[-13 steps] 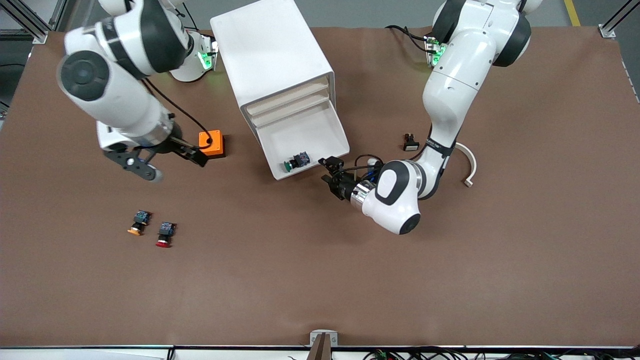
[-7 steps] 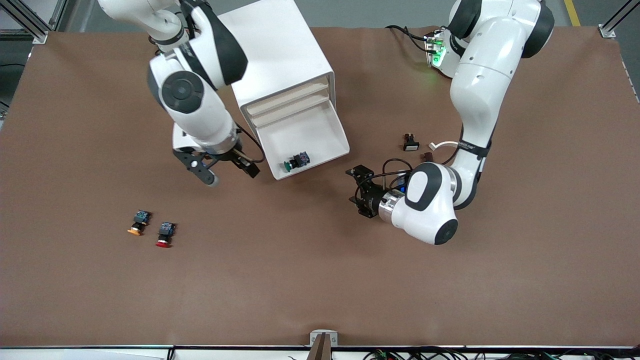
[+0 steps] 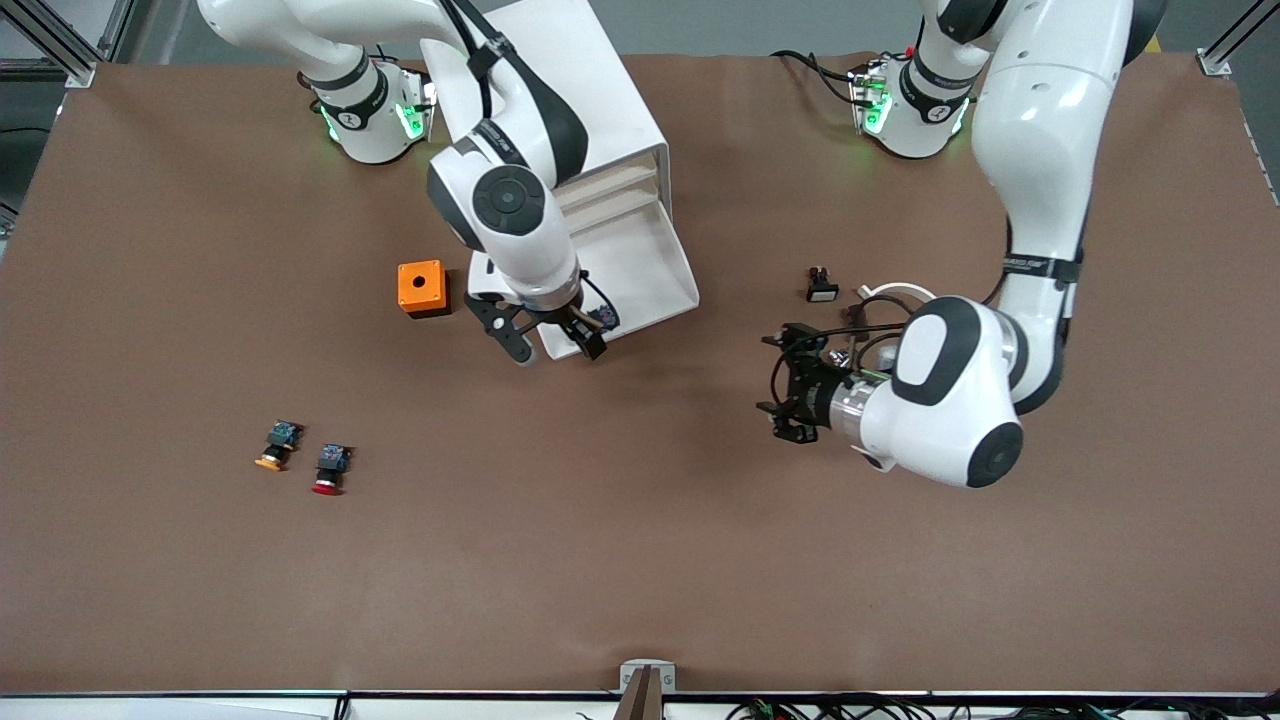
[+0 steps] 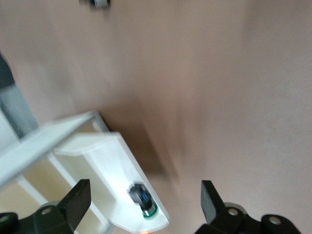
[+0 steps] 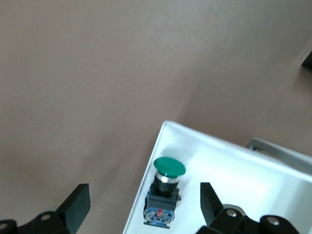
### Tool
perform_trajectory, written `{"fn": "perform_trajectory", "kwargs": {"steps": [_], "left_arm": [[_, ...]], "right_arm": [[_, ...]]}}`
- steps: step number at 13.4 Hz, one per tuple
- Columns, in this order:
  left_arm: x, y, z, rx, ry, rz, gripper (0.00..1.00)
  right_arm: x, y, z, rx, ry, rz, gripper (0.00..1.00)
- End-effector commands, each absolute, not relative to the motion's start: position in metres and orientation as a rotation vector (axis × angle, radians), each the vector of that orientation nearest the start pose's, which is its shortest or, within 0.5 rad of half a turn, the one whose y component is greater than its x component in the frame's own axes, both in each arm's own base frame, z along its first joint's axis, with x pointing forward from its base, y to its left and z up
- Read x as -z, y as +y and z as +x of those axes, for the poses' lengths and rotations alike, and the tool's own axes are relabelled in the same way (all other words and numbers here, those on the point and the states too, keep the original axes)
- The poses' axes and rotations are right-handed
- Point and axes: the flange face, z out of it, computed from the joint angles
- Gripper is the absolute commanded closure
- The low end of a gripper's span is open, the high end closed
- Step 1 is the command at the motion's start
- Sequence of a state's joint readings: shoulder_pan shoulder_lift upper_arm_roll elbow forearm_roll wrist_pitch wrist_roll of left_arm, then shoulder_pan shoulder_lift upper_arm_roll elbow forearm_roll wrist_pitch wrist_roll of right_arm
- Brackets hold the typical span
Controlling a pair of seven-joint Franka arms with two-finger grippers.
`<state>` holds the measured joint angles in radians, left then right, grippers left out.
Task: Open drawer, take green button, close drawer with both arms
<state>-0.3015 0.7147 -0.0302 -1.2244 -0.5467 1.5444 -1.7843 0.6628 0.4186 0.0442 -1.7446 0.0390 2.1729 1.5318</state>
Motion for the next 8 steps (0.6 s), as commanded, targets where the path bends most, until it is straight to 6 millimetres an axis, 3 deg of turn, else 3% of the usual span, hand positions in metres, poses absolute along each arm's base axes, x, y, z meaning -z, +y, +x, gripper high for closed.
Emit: {"fn": "perform_trajectory", "kwargs": {"steps": [1,3,6,8], "left_arm": [[-0.368,-0.274,0.638,-0.869,-1.860,-2.287,0.01],[-0.373,-0.272,0.634,-0.775,-1.709,-2.403,0.01],[-0.371,-0.282,0.629,-0.673,-1.596,-2.460,0.01],[-0.371,-0.291,0.628,-0.642,-1.553,-2.516,0.01]], "right_arm": [[-0.311,0.436,0.481,-0.061,1.292,-2.814,0.00],[-0.290,0.441,0.463,-0.049,1.305,-2.792,0.00],[-0.285,0.440,0.459,-0.052,1.311,-2.796,0.03],[-0.285,0.441,0.458,-0.051,1.308,-2.795,0.23]]}}
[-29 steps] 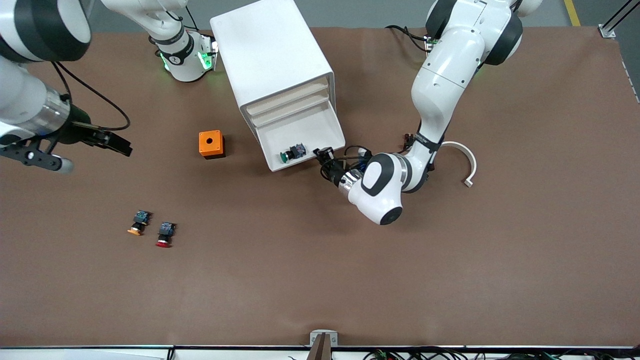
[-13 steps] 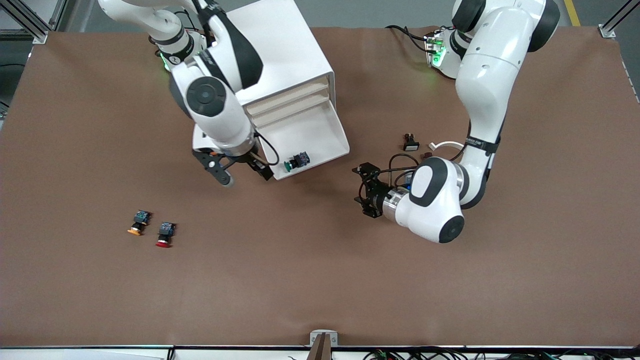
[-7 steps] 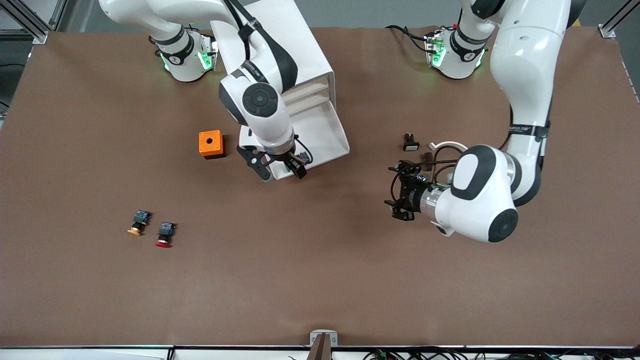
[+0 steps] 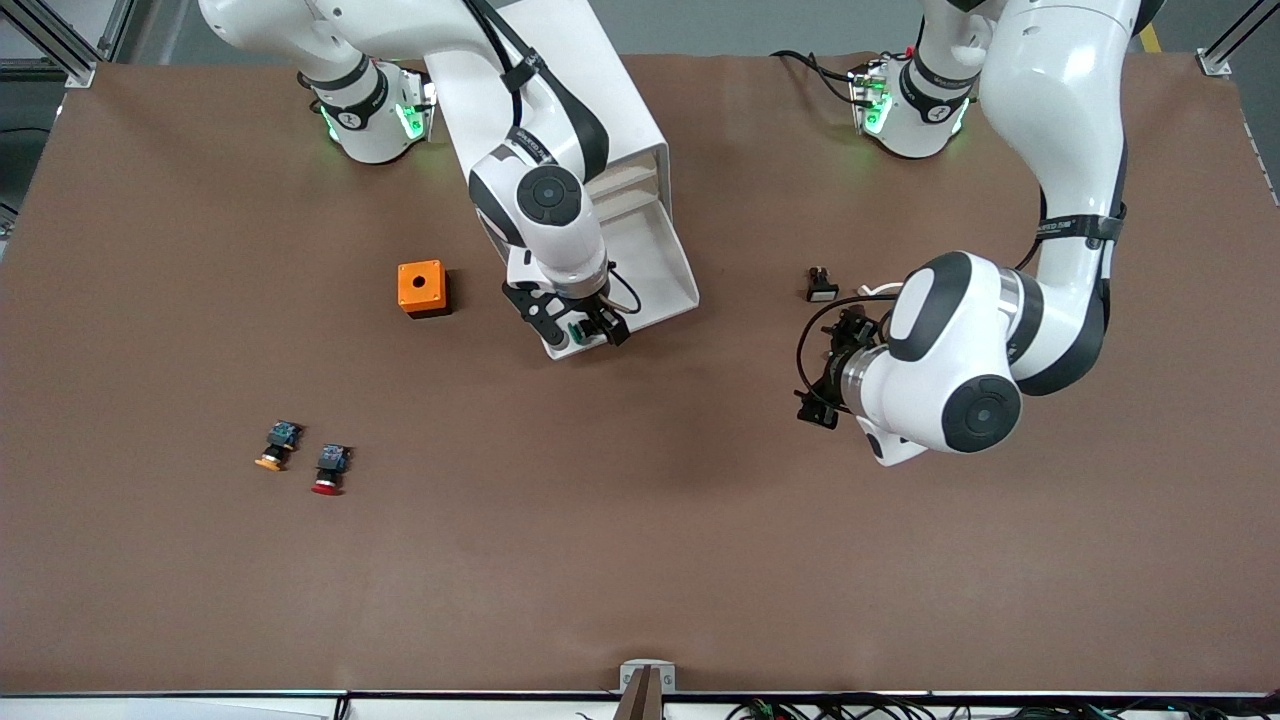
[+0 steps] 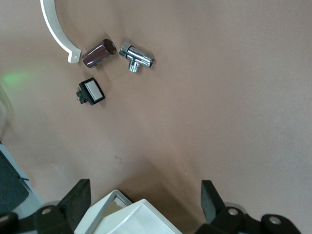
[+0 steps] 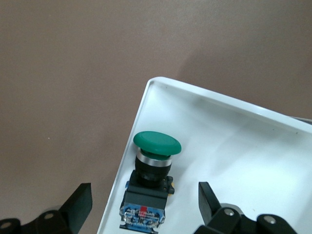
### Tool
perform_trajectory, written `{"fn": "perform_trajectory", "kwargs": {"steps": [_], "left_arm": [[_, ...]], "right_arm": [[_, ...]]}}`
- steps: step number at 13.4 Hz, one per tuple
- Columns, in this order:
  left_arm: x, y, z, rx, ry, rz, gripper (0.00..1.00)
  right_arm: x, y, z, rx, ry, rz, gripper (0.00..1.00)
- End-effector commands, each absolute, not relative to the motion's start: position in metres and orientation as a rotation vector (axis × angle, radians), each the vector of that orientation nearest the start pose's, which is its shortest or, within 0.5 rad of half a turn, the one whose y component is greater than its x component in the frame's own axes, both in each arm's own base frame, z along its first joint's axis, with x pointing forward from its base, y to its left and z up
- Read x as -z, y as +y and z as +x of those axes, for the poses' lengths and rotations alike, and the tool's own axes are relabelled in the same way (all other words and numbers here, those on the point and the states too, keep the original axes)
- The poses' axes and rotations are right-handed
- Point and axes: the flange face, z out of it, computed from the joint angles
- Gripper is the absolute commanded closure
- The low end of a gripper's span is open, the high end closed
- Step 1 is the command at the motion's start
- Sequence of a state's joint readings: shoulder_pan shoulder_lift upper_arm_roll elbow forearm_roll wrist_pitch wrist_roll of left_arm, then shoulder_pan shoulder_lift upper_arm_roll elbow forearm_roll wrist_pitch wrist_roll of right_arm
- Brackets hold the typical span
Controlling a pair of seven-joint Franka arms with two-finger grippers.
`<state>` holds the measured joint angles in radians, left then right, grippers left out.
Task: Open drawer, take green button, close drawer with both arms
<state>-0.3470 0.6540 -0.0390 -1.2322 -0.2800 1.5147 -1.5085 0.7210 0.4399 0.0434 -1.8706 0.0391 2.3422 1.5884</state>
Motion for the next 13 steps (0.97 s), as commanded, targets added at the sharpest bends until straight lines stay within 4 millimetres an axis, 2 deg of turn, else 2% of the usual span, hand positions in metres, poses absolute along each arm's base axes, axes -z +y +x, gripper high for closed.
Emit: {"fn": "perform_trajectory", "kwargs": {"steps": [1,3,5,7,8,9,10,11,13], "left_arm": [[-0.372,-0.299,0.628,-0.620,-1.515,-2.571,0.01],[-0.371,-0.320,0.623,-0.506,-1.393,-2.660,0.00],[-0.367,-0.355,0.610,-0.344,-1.147,-2.780,0.00],[-0.360,-0.381,0.600,-0.292,-1.022,-2.844,0.00],[-0.354,-0.392,0.596,-0.278,-0.994,-2.869,0.00],[-0.348,-0.403,0.592,-0.261,-0.941,-2.906,0.00],[-0.339,-0.405,0.590,-0.250,-0.901,-2.930,0.00],[-0.328,-0.414,0.582,-0.231,-0.851,-2.952,0.00],[-0.313,-0.428,0.571,-0.202,-0.810,-2.991,0.00]], "right_arm": [[-0.285,0.442,0.457,-0.051,1.306,-2.796,0.34],[-0.285,0.444,0.456,-0.051,1.299,-2.798,0.51],[-0.286,0.445,0.455,-0.049,1.293,-2.798,0.69],[-0.289,0.445,0.457,-0.048,1.269,-2.808,0.92],[-0.292,0.445,0.459,-0.046,1.267,-2.804,0.97],[-0.299,0.444,0.465,-0.037,1.272,-2.788,0.97],[-0.306,0.443,0.470,-0.029,1.265,-2.779,0.98],[-0.317,0.440,0.479,-0.018,1.226,-2.786,0.99],[-0.339,0.421,0.507,-0.028,1.153,-2.837,0.99]]}}
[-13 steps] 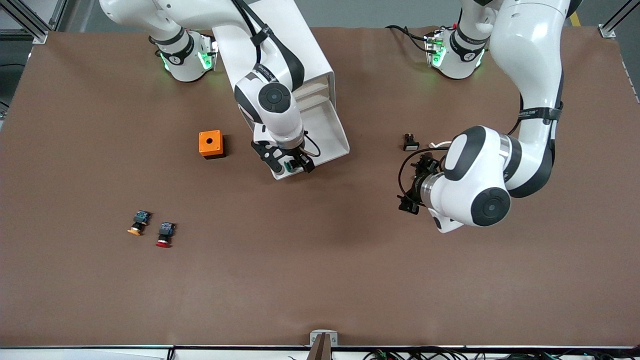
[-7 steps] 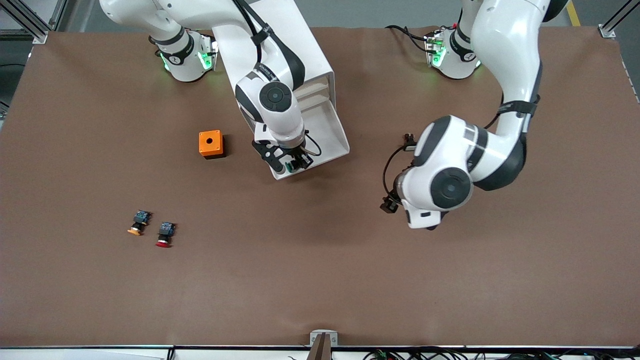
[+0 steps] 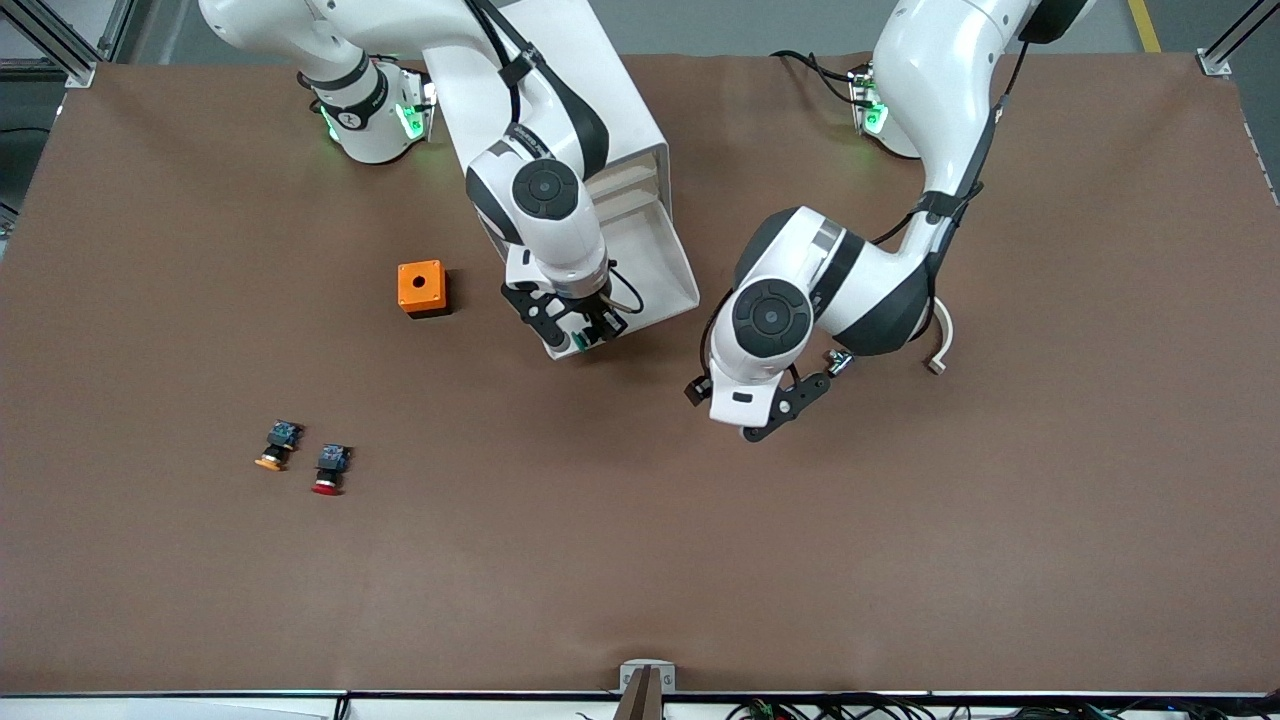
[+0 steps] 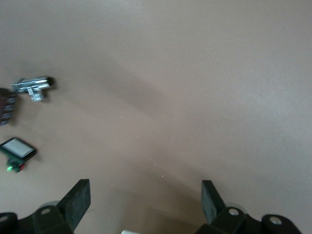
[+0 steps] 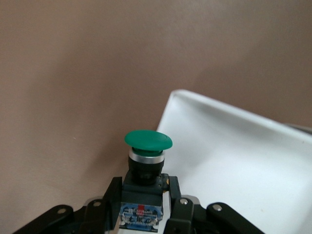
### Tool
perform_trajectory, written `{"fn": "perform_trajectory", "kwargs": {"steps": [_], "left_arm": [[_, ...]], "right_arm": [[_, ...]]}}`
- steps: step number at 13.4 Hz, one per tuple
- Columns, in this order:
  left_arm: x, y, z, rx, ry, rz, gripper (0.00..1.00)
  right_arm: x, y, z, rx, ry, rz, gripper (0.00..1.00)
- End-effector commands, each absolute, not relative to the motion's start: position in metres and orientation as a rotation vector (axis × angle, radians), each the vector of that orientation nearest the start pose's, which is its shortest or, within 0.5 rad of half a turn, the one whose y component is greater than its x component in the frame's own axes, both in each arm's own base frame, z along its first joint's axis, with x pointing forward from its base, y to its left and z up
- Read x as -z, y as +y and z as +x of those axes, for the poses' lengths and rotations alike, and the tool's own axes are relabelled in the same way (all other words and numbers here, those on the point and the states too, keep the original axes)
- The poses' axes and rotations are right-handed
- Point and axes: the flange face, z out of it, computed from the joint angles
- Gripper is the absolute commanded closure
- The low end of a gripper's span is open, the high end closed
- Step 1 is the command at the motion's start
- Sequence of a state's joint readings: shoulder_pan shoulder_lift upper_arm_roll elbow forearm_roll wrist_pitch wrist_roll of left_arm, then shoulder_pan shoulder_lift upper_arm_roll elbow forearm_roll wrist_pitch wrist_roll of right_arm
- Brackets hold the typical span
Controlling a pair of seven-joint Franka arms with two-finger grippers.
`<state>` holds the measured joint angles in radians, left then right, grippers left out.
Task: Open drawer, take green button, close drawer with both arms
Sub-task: 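Carry the green button out with the right gripper while the left gripper pushes the drawer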
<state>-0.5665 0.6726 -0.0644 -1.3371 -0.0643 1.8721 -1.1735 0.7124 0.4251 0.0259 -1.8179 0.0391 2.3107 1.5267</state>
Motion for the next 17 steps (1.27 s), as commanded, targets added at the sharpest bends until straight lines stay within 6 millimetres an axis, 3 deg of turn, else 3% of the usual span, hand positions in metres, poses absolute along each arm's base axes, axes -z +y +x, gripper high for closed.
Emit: {"fn": "perform_trajectory", "kwargs": {"steps": [1,4,8,12,15,17], "left_arm": [[-0.306,-0.434,0.565,-0.202,-0.778,-3.001,0.00],[-0.281,-0.465,0.540,-0.247,-0.589,-3.039,0.00],[-0.245,-0.502,0.511,-0.257,-0.461,-3.071,0.00],[-0.225,-0.522,0.490,-0.349,-0.468,-3.088,0.00],[-0.231,-0.543,0.463,-0.437,-0.453,-3.096,0.00],[-0.229,-0.556,0.442,-0.525,-0.453,-3.073,0.00]], "right_arm": [[-0.346,0.406,0.522,-0.028,1.096,-2.864,0.99],[-0.357,0.346,0.569,-0.012,0.816,-2.959,0.99],[-0.350,0.255,0.617,0.012,0.500,-3.030,0.99],[-0.301,0.175,0.660,-0.039,0.249,-3.080,0.99],[-0.272,0.122,0.682,-0.065,0.115,-3.091,0.99],[-0.247,0.101,0.685,-0.105,0.090,-3.093,0.99]]}}
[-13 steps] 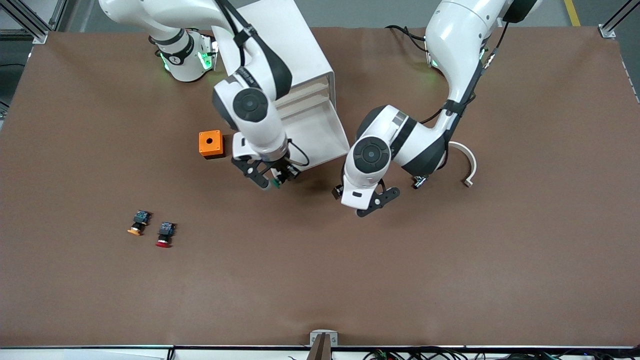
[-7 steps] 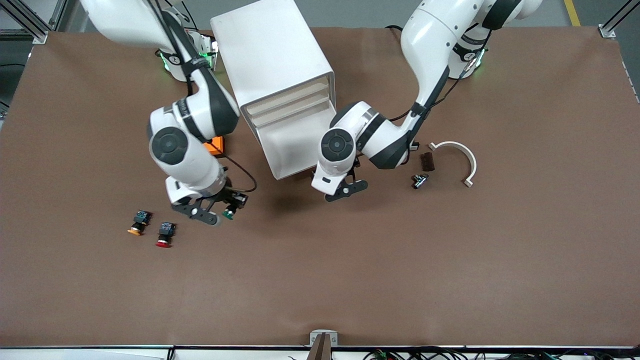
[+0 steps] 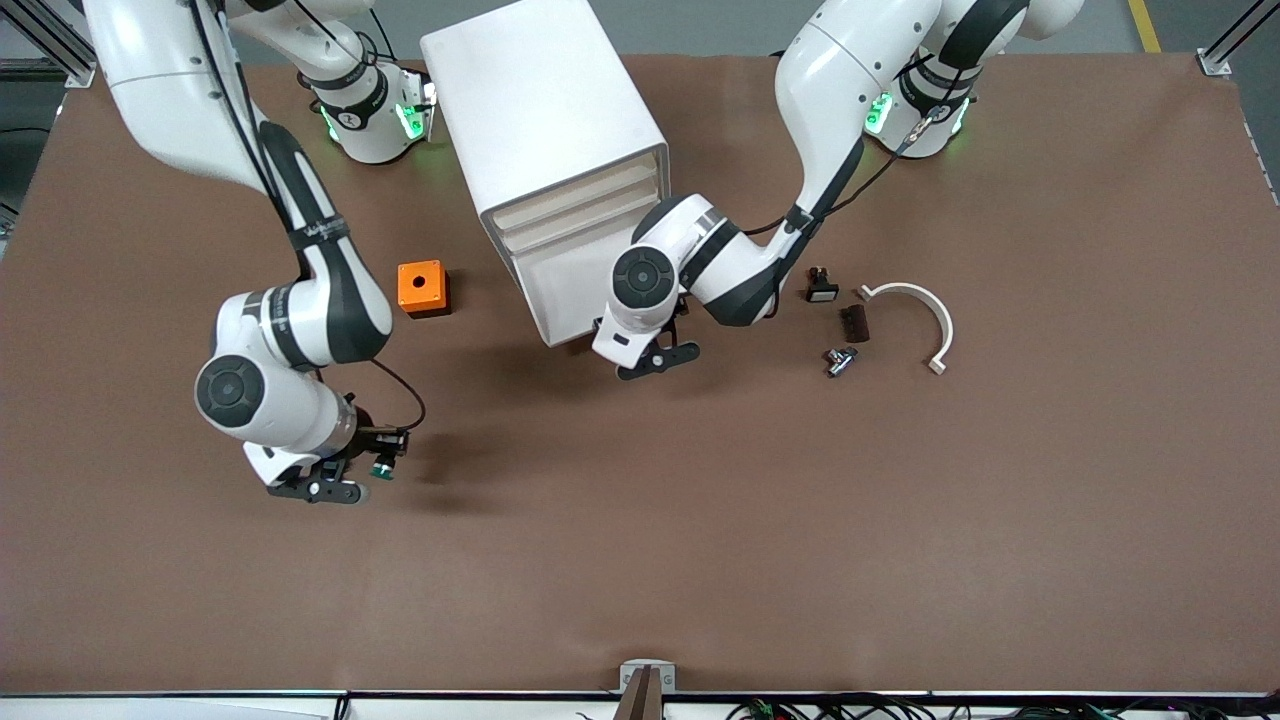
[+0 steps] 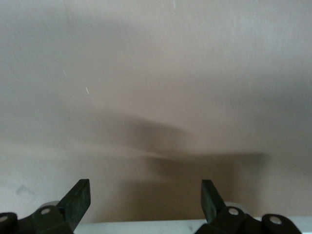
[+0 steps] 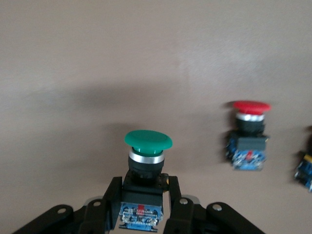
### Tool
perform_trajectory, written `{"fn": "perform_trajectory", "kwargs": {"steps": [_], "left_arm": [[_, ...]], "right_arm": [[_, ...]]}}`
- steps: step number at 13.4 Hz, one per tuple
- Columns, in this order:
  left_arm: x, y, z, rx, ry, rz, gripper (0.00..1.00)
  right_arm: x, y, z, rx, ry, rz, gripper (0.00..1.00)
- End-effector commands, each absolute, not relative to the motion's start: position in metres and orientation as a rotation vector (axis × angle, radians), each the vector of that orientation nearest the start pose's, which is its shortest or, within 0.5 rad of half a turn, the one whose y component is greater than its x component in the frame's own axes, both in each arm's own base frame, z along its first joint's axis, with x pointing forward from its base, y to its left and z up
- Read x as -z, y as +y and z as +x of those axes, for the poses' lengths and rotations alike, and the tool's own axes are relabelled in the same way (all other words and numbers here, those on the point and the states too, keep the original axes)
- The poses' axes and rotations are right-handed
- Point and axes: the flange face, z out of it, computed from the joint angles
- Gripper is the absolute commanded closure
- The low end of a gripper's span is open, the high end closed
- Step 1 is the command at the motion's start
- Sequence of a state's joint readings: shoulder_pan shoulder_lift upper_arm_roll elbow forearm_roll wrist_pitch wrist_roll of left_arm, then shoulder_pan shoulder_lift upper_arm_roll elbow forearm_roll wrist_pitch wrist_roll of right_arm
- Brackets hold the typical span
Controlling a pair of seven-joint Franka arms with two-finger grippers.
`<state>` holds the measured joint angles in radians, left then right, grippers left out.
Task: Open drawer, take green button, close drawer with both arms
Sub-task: 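Place the green button beside the red button and push the drawer shut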
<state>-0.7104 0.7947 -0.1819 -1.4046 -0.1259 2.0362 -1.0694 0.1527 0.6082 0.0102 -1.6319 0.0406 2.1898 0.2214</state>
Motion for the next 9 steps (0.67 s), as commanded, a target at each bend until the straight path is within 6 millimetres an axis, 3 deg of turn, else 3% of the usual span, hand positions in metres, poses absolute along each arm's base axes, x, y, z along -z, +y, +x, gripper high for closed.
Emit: {"fn": "perform_trajectory", "kwargs": {"steps": [1,5,9], "left_arm": [[-0.229,-0.566,0.429,-0.555,-0.453,-3.071,0.00],[-0.222,-0.593,0.381,-0.632,-0.512,-3.013,0.00],[-0.223,-0.593,0.374,-0.671,-0.536,-2.978,0.00]], "right_arm": [[-0.237,0.097,0.684,-0.125,0.089,-3.098,0.98],[-0.213,0.096,0.687,-0.095,0.101,-3.094,0.96],[-0.206,0.095,0.686,-0.112,0.112,-3.090,0.64]]}}
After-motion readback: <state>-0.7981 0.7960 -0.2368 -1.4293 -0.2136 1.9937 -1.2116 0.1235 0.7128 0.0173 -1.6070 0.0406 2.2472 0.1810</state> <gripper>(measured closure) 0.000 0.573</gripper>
